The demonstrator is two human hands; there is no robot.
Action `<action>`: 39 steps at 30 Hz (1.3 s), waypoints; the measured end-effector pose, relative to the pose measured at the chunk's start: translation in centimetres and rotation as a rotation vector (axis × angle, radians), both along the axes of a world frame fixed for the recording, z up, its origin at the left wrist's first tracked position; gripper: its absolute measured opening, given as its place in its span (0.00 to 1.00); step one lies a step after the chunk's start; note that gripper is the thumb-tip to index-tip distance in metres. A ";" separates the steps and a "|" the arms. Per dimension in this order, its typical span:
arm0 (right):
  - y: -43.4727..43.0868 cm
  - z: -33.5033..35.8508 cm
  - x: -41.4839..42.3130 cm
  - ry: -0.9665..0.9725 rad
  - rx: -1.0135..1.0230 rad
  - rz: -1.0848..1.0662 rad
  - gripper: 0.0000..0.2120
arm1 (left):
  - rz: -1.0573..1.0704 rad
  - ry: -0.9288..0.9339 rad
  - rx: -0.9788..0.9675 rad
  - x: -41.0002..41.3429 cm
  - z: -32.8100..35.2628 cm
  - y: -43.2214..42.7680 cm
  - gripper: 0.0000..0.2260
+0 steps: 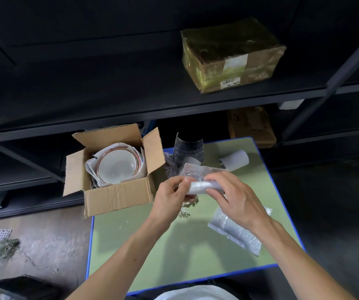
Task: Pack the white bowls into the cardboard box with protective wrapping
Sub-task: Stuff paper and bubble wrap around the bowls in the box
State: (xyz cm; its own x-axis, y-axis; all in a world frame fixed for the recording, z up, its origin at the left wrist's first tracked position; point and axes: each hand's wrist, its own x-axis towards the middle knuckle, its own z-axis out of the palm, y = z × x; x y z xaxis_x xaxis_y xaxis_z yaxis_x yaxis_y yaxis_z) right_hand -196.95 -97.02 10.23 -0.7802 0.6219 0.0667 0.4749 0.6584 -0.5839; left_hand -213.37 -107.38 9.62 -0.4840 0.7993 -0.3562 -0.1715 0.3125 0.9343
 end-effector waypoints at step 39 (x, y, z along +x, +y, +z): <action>-0.4 1.9 -2.0 -0.027 0.189 0.069 0.11 | 0.033 0.020 0.146 -0.4 1.3 -0.6 0.08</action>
State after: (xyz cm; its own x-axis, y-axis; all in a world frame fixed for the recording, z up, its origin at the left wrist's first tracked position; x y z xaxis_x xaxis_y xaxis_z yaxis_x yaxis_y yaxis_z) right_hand -198.99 -97.38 12.16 -0.8235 0.5457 0.1553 0.4392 0.7864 -0.4343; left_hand -213.78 -107.93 10.94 -0.5166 0.8254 -0.2276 -0.1606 0.1677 0.9727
